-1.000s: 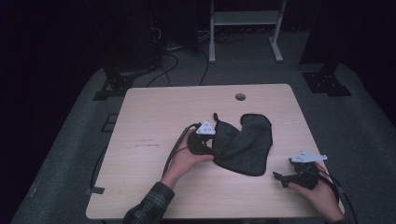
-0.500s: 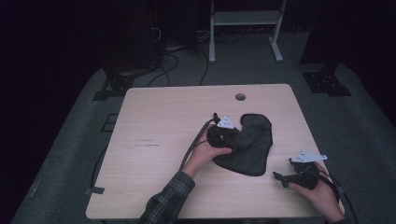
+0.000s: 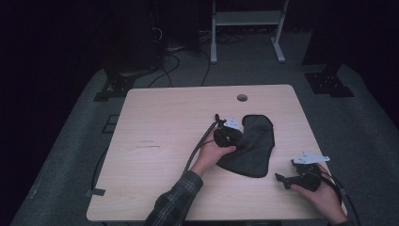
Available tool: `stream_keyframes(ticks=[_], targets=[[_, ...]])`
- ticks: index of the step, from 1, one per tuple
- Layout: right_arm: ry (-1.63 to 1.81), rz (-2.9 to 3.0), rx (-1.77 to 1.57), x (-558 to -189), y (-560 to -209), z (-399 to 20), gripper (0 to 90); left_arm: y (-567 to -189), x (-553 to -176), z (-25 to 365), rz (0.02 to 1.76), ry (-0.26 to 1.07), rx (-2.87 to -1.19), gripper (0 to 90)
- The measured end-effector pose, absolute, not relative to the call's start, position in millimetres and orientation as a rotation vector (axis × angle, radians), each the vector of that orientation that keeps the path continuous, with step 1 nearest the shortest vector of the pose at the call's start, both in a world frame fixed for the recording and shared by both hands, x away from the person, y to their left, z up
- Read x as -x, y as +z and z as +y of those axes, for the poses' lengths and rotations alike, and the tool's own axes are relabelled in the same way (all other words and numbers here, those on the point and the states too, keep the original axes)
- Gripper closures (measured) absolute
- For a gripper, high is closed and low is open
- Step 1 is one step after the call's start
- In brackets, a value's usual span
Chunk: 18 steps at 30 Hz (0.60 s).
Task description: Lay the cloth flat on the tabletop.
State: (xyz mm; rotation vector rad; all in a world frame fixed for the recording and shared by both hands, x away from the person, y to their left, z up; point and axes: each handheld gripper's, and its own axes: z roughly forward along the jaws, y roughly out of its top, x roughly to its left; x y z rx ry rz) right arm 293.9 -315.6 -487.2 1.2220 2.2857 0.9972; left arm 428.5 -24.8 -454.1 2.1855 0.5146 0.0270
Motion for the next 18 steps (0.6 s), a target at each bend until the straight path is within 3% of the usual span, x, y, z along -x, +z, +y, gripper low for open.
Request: stream_keyframes(ticks=[18], targets=[[0.998,2.282,-1.216,-294.8,-487.5,-315.6,9.3,-388.3,-379.0,64.1,0.505,0.185,-1.992,81.5]])
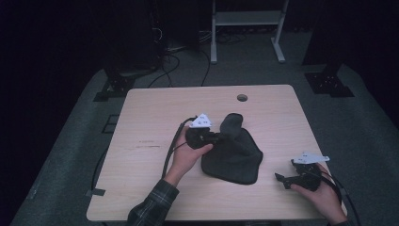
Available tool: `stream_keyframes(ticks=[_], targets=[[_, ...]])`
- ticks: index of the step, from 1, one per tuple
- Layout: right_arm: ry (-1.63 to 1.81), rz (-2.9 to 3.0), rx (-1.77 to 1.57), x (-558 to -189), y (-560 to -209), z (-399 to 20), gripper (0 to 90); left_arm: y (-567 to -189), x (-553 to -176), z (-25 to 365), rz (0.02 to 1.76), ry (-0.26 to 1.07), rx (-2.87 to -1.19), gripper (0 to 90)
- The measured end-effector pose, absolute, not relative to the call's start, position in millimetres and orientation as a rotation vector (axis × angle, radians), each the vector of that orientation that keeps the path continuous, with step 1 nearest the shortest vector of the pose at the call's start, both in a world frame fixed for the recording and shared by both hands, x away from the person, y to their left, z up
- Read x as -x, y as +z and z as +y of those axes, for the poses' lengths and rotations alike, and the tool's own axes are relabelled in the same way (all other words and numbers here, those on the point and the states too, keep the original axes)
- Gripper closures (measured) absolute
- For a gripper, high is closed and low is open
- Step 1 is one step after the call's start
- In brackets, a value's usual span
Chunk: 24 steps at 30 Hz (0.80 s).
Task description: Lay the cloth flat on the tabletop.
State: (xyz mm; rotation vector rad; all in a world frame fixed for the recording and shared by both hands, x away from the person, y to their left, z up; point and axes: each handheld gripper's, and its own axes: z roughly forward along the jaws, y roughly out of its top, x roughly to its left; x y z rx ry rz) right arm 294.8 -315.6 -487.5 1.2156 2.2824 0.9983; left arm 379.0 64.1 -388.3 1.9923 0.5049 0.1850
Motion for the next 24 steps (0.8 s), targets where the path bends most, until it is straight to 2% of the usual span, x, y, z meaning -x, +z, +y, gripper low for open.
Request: stream_keyframes(ticks=[7,16,24], targets=[[0.997,2.284,-1.219,-295.0,-487.4,-315.4,9.3,-375.3,-351.6,104.5,0.533,0.225,-1.948,81.4],[0.996,2.284,-1.221,-295.4,-487.3,-315.0,9.3,-381.4,-316.8,149.3,0.601,0.254,-1.908,81.1],[0.997,2.284,-1.222,-295.9,-487.2,-314.7,9.3,-372.8,-313.2,146.5,0.586,0.267,-1.886,81.2]])
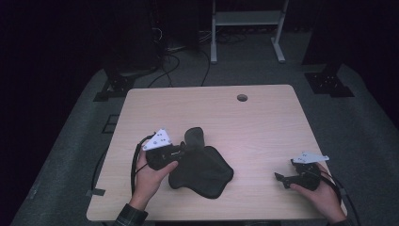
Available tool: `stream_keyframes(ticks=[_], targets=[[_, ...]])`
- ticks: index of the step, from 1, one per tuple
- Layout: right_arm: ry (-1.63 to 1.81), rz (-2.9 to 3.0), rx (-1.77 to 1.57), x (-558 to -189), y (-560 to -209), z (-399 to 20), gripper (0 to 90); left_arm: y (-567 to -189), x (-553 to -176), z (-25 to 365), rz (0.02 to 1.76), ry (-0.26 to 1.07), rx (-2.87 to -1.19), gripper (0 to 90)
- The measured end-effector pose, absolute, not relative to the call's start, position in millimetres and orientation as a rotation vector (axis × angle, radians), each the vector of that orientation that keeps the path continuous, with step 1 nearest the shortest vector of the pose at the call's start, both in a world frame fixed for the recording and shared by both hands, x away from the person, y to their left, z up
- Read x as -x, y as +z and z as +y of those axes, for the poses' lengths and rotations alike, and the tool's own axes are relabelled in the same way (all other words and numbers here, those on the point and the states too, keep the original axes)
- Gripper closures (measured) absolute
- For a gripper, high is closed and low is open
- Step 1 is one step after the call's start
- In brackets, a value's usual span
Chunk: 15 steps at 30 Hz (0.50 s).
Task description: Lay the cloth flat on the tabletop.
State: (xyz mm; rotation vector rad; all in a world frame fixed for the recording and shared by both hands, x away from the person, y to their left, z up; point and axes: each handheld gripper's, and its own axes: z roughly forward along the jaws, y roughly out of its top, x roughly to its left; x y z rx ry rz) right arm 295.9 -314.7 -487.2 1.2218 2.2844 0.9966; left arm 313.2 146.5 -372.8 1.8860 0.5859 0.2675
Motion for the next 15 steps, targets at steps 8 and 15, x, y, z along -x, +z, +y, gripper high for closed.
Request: stream_keyframes(ticks=[8,15], targets=[[0.997,2.284,-1.222,-295.9,-487.3,-314.7,9.3,-367.9,-332.8,112.0,0.563,0.26,-1.897,80.6],[0.999,2.283,-1.227,-295.8,-487.1,-314.5,9.3,-377.3,-353.0,72.2,0.578,0.239,-1.918,79.8]])
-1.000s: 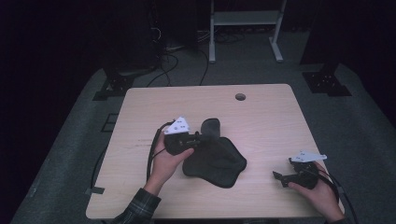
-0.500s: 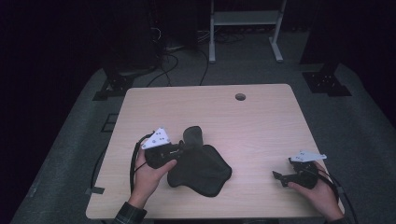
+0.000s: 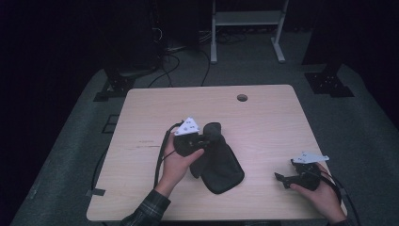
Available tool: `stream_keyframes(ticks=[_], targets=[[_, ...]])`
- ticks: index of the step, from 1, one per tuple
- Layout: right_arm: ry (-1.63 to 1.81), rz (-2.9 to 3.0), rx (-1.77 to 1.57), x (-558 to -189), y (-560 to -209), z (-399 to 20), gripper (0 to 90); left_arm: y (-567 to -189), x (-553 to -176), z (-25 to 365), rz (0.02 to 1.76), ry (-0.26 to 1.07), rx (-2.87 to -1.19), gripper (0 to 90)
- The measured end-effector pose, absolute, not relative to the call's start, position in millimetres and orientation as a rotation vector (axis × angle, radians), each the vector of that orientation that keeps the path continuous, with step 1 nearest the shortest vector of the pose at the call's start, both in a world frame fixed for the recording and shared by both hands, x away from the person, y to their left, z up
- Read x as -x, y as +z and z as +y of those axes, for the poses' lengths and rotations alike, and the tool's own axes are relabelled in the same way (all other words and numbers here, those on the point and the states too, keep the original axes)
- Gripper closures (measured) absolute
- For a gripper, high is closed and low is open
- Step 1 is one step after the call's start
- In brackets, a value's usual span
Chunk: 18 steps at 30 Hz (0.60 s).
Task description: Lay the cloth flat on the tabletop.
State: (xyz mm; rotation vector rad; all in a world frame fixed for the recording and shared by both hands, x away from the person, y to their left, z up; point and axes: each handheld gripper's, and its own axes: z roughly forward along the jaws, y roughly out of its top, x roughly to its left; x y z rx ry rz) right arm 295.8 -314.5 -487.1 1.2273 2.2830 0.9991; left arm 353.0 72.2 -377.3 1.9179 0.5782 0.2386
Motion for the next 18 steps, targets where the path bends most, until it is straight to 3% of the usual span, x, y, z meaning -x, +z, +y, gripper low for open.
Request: stream_keyframes(ticks=[13,18], targets=[[0.999,2.29,-1.214,-295.9,-487.3,-314.6,9.3,-422.5,-390.8,2.1,0.625,0.158,-1.99,77.0],[1.0,2.293,-1.209,-295.8,-487.3,-314.5,9.3,-432.7,-396.4,-7.5,0.638,0.161,-2.02,61.0]])
